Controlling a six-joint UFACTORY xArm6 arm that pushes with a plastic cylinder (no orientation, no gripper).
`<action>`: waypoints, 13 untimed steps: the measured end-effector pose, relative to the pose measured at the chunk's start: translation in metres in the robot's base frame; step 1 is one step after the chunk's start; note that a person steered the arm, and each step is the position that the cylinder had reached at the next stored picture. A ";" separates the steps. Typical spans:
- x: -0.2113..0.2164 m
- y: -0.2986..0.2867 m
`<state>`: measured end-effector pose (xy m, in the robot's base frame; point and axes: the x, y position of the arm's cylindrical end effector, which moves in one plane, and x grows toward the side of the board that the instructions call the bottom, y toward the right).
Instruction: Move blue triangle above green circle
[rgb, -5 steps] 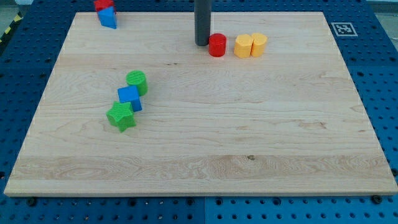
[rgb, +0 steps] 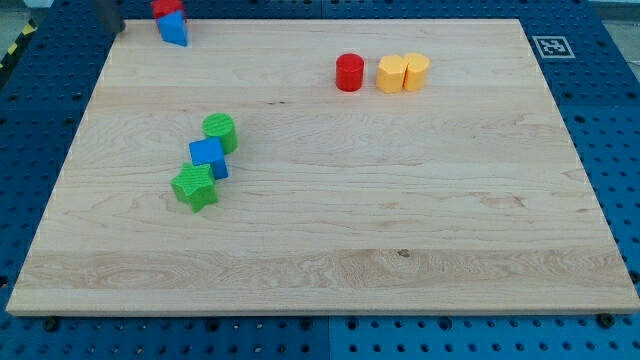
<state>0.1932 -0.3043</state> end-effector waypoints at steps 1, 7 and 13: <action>-0.002 0.001; -0.001 0.116; 0.084 0.028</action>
<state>0.2773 -0.2768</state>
